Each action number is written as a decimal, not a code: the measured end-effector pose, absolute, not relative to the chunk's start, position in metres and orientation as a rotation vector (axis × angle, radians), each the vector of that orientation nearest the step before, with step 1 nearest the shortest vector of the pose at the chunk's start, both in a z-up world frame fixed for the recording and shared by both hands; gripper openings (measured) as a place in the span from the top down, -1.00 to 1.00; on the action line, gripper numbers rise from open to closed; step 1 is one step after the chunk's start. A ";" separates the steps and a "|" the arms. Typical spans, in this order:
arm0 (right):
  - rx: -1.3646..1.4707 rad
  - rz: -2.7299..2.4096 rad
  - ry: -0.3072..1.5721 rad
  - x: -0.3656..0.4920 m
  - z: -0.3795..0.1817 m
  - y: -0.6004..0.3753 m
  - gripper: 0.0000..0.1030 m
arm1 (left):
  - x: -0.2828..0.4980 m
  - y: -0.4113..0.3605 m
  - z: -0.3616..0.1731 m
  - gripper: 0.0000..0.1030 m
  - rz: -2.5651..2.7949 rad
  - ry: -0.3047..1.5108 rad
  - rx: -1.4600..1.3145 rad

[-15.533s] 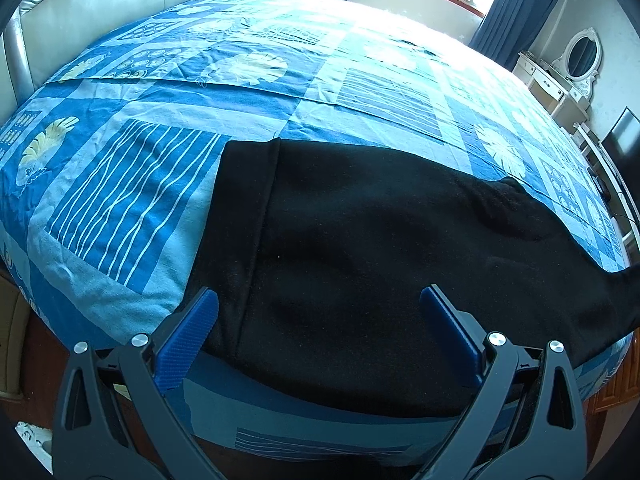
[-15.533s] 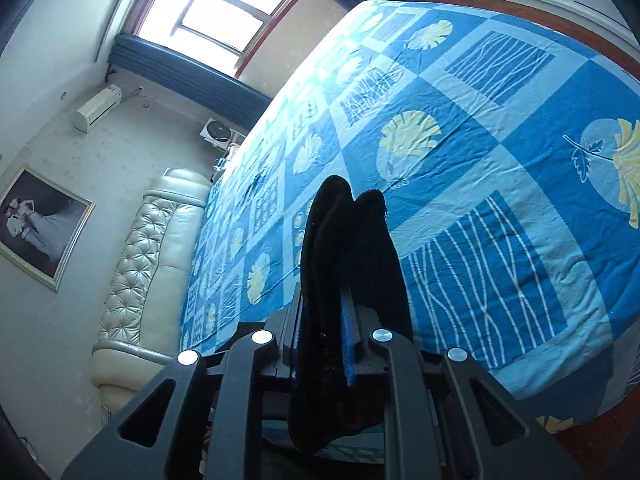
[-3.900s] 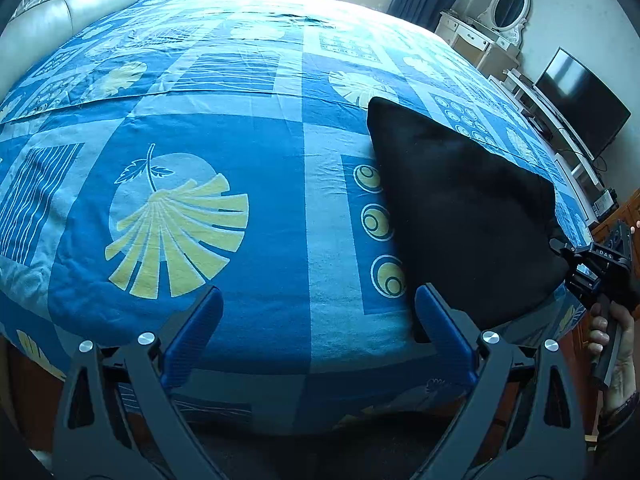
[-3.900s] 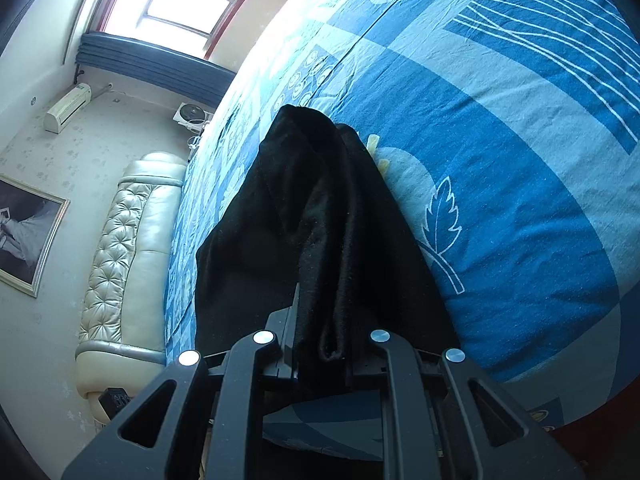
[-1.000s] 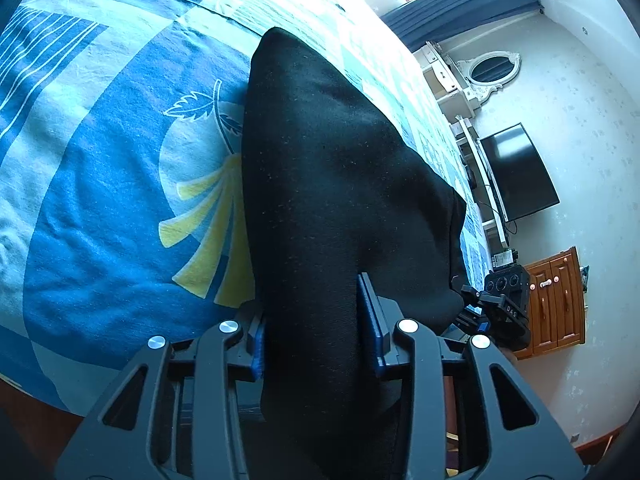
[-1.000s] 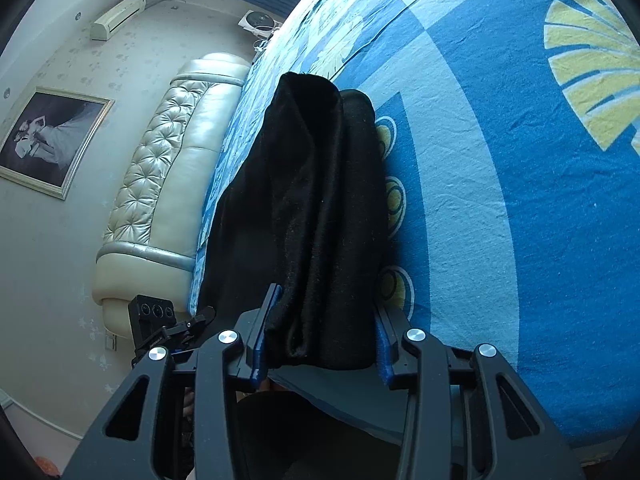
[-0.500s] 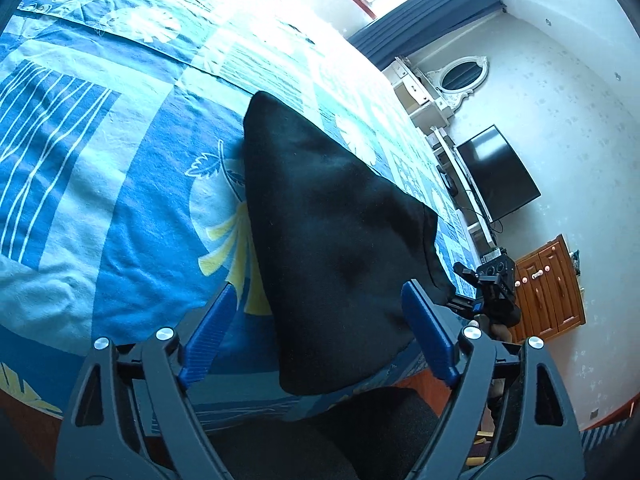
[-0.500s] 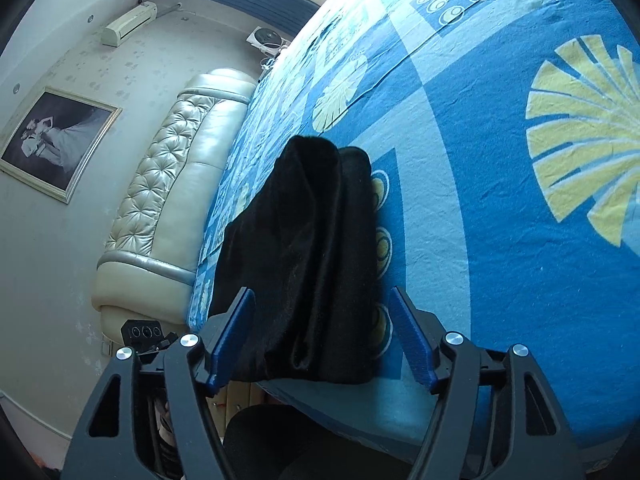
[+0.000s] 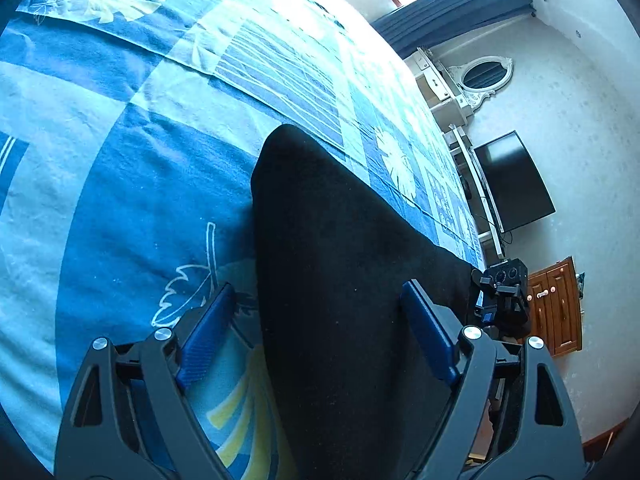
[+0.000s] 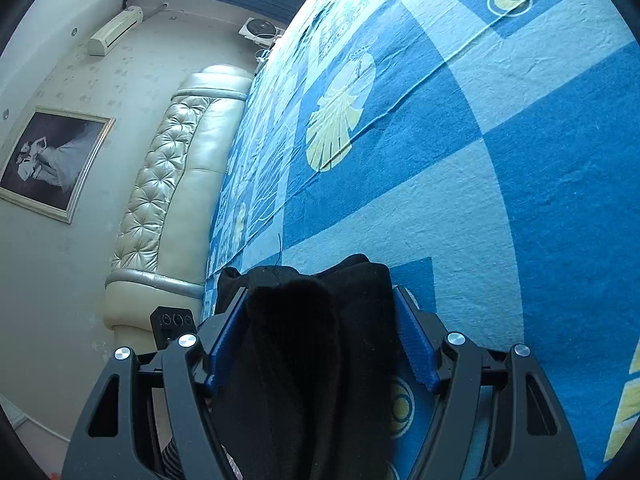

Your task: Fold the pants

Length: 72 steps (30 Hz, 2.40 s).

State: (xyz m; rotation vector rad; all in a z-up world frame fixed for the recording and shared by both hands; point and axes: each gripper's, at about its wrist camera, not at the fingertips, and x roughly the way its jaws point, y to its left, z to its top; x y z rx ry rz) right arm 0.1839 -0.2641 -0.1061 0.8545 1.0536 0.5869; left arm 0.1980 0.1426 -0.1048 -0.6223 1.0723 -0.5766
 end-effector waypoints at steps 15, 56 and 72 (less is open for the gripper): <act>0.822 0.570 0.932 0.206 -0.081 -0.261 0.45 | 0.230 0.125 -0.063 0.59 -0.524 0.998 -0.455; 0.929 0.498 0.979 0.329 -0.116 -0.270 0.40 | 0.370 0.117 -0.087 0.27 -0.417 1.062 -0.413; 0.996 0.503 0.933 0.238 -0.092 -0.292 -0.14 | 0.271 0.132 -0.053 -0.68 -0.332 0.984 -0.360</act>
